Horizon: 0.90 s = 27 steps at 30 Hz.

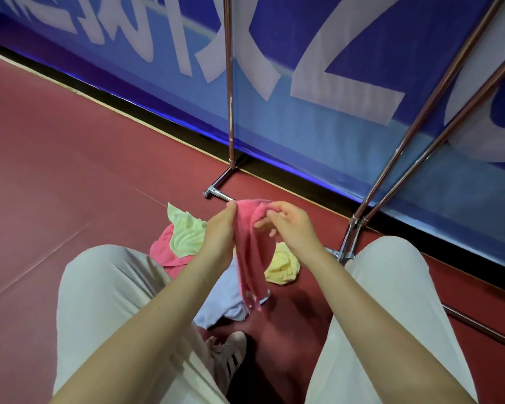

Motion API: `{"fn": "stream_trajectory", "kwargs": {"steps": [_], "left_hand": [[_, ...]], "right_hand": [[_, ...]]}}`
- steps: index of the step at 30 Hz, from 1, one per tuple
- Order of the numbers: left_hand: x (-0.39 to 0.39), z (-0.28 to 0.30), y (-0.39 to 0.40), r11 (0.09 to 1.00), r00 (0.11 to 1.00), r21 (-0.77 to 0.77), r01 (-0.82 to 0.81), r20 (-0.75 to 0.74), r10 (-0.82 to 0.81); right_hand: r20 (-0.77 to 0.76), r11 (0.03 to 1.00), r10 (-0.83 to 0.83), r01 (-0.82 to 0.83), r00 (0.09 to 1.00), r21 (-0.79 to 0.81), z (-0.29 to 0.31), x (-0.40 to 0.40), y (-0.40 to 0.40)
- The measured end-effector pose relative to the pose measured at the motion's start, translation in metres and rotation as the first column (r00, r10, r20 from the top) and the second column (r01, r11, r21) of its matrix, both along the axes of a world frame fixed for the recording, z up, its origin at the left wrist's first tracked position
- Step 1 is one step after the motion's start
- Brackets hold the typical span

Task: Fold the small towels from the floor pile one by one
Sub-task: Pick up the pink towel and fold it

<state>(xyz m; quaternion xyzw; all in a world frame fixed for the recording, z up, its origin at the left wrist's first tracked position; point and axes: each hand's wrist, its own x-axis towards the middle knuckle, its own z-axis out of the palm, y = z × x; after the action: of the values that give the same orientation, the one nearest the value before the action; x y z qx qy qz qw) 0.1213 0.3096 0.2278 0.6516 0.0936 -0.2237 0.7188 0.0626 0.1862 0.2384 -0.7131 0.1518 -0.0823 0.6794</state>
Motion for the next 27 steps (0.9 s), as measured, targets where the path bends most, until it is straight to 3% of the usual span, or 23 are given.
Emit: {"fn": "stream_trajectory", "kwargs": {"steps": [2, 4, 6, 10, 15, 21, 27], "left_hand": [[0.0, -0.003, 0.003, 1.0, 1.0, -0.008, 0.026, 0.012, -0.025], [-0.002, -0.004, 0.005, 0.999, 0.999, -0.03, 0.037, 0.013, -0.036], [-0.001, -0.003, 0.006, 0.999, 1.0, -0.032, 0.031, 0.007, -0.03], [0.003, 0.001, 0.007, 1.0, 1.0, -0.024, 0.002, 0.013, -0.002], [0.0, 0.003, 0.002, 1.0, 1.0, -0.009, -0.024, -0.013, 0.023], [-0.015, 0.012, -0.006, 0.972, 0.983, -0.151, 0.181, -0.001, -0.183], [-0.023, 0.013, -0.011, 0.961, 0.978, -0.185, 0.203, 0.0, -0.207]], "right_hand": [[0.04, 0.978, -0.023, 0.03, 0.999, -0.205, -0.007, 0.003, -0.003], [0.085, 0.883, -0.035, 0.071, 0.996, -0.464, -0.013, 0.006, -0.007], [0.127, 0.82, -0.028, 0.095, 0.991, -0.564, -0.013, 0.007, -0.008], [0.122, 0.9, 0.027, 0.029, 0.992, -0.435, -0.01, 0.008, -0.005], [0.125, 0.914, -0.014, 0.064, 0.992, -0.401, -0.01, 0.006, 0.001], [0.157, 0.961, -0.039, 0.081, 0.987, -0.264, -0.007, 0.004, 0.0], [0.189, 0.97, -0.082, 0.122, 0.979, -0.211, -0.005, -0.002, 0.001]]}}
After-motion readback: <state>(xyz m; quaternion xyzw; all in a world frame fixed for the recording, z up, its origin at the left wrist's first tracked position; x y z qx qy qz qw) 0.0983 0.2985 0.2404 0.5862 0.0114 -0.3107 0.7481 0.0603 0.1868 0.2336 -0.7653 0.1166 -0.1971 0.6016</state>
